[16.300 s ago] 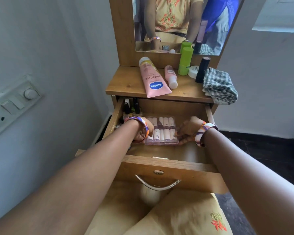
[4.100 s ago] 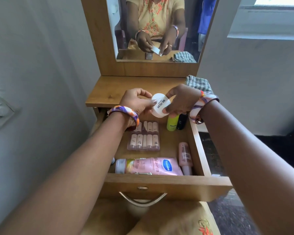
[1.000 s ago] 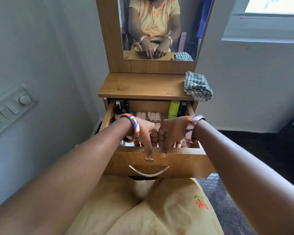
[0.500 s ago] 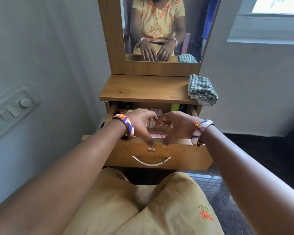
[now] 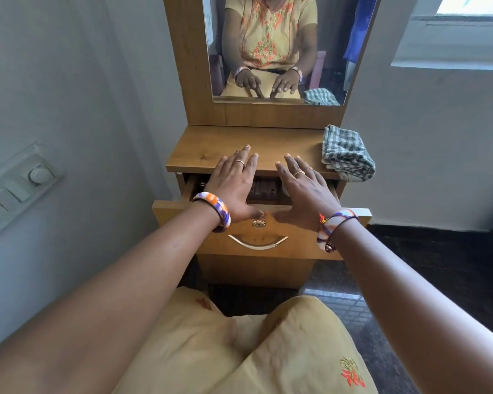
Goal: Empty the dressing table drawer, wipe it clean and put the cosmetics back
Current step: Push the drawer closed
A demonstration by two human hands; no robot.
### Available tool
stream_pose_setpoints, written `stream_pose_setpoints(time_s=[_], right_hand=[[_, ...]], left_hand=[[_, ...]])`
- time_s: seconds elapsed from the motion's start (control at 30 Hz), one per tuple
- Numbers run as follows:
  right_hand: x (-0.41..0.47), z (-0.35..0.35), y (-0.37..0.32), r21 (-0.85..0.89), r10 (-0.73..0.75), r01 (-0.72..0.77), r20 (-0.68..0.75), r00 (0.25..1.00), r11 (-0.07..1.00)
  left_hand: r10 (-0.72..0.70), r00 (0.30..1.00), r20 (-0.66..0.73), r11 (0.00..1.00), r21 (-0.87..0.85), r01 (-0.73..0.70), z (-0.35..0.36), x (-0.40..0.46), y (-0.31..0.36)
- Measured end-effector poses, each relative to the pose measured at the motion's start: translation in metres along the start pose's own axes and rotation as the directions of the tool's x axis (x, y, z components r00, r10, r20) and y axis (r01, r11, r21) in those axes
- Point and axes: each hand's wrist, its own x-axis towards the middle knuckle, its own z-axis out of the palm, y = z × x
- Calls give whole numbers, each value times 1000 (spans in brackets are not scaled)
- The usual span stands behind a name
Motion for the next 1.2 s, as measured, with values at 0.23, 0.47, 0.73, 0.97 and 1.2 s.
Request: stream_pose_setpoints(time_s=[0.23, 0.47, 0.73, 0.97, 1.2], right_hand=[[19, 6, 7, -64, 17, -21, -62, 998, 998], [40, 21, 13, -67, 31, -38, -105, 994, 997], [51, 46, 22, -45, 16, -30, -294, 956, 999], [60, 56, 21, -106, -27, -34, -526, 850, 994], [65, 63, 21, -148, -29, -69, -575, 818, 987]], left_hand=[[0, 999, -37, 997, 79, 3, 4, 22, 1], [-21, 999, -37, 992, 122, 25, 5, 47, 0], [16, 994, -109, 986, 168, 3, 34, 63, -3], [47, 893, -448, 996, 92, -7, 59, 66, -3], [55, 839, -541, 998, 21, -52, 68, 71, -4]])
